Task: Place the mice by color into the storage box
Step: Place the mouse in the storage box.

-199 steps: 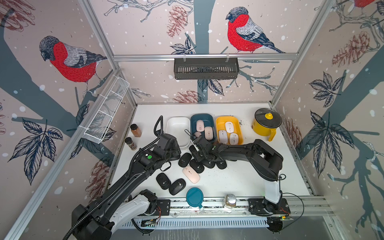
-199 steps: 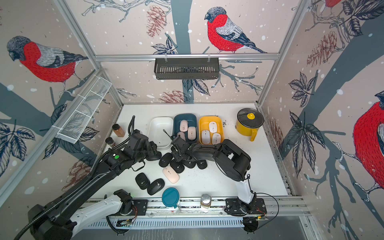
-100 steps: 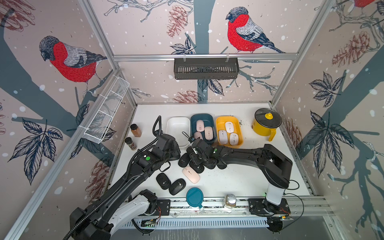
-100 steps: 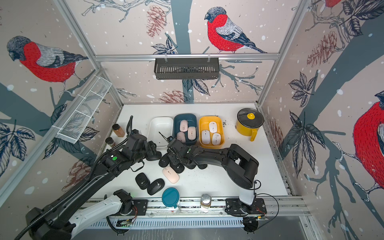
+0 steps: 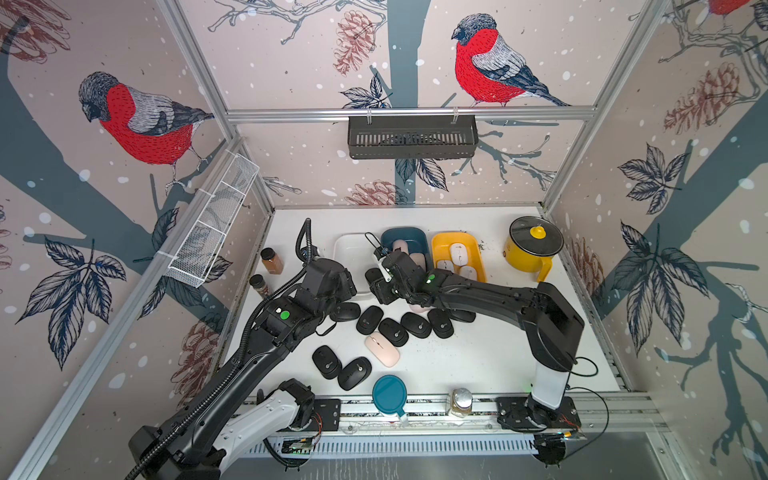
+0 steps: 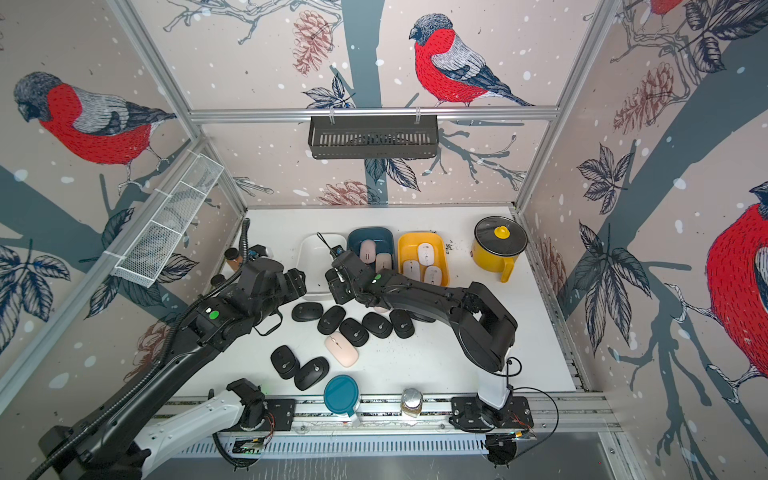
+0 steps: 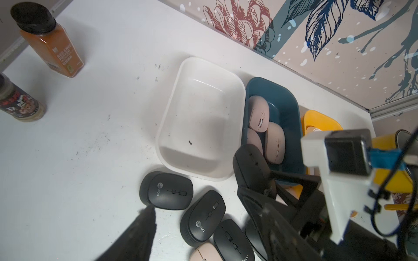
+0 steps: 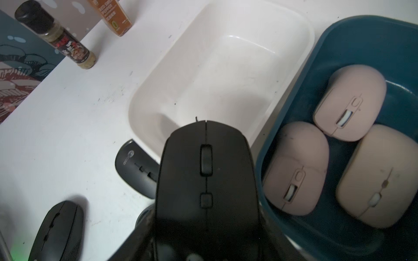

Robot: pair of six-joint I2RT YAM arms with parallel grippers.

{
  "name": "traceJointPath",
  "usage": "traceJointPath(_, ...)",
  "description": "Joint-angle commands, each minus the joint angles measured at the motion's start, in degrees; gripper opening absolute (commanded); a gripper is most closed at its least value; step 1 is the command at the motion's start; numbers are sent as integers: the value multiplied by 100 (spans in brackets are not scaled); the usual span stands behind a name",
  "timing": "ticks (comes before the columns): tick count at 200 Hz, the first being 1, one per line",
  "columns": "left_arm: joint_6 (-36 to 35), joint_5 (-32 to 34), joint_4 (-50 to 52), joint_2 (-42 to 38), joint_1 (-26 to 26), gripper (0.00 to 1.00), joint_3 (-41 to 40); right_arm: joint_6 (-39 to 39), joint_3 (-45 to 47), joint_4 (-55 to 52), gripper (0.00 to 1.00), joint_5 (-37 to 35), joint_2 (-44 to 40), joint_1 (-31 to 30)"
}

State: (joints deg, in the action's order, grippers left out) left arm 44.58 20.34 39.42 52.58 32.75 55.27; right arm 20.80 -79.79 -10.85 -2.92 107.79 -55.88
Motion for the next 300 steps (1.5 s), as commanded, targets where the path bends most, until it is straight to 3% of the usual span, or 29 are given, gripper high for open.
traceJointPath(1, -175, 381, 154, -26, -22, 73, 121, 88, -480, -202, 60, 110, 348, 111)
traceJointPath(123, -239, 218, -207, -255, -41, 74, -189, 906, -2511, -606, 61, -190, 2205, 385)
traceJointPath(237, -273, 111, -410, -279, -64, 75, -372, 1049, -2831, -761, 70, -376, 2474, 318)
traceJointPath(300, -385, 168, -435, -250, -76, 75, -341, 962, -2950, -731, 71, -281, 2249, 264)
